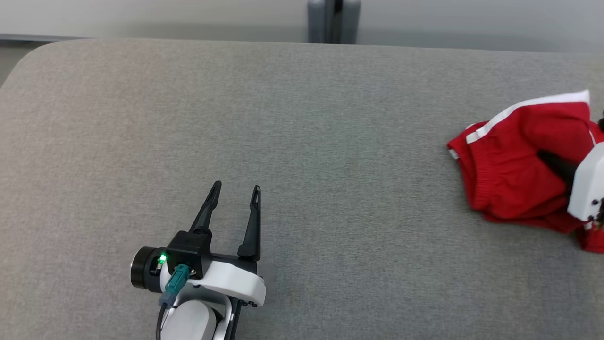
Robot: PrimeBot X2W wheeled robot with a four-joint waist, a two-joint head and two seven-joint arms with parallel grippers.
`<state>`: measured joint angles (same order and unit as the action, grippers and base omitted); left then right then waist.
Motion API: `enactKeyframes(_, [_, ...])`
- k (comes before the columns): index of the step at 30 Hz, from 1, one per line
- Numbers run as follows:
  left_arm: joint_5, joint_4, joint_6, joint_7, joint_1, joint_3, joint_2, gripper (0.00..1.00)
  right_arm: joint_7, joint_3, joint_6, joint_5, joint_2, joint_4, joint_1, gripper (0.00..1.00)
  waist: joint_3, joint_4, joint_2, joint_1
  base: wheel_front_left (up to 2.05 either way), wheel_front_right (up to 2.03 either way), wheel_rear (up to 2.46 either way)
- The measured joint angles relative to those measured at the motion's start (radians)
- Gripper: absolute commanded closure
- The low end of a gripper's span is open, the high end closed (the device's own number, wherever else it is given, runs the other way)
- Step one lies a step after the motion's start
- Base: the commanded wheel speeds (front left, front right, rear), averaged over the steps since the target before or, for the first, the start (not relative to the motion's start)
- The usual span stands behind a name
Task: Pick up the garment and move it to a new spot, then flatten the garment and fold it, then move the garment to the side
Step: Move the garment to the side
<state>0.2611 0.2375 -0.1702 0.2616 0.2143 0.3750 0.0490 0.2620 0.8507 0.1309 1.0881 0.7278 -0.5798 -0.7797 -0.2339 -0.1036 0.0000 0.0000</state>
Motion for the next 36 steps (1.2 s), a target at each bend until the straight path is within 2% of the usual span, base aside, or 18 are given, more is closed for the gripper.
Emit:
enactKeyframes(14, [0.002, 0.013, 0.003, 0.000, -0.003, -0.024, 0.000, 0.00, 0.005, -0.042, 0.000, 0.062, 0.163, 0.045, -0.036, 1.00, 0.026, 0.100, 0.0000, 0.0000, 0.00, 0.00, 0.00])
enactKeyframes(17, [-0.002, 0.013, 0.006, 0.000, -0.002, -0.031, 0.000, 0.00, 0.007, -0.059, 0.000, 0.087, 0.164, 0.012, -0.033, 1.00, 0.011, 0.110, 0.0000, 0.0000, 0.00, 0.00, 0.00])
enactKeyframes(23, [-0.019, 0.022, 0.017, 0.000, 0.027, -0.029, 0.000, 0.00, -0.034, -0.060, 0.000, 0.061, 0.149, -0.096, -0.036, 1.00, -0.045, 0.115, 0.0000, 0.0000, 0.00, 0.00, 0.00])
enactKeyframes(36, [-0.049, 0.029, 0.025, 0.000, 0.061, -0.030, 0.000, 0.00, -0.136, 0.078, 0.000, -0.212, 0.108, -0.339, -0.128, 1.00, -0.146, 0.095, 0.0000, 0.0000, 0.00, 0.00, 0.00])
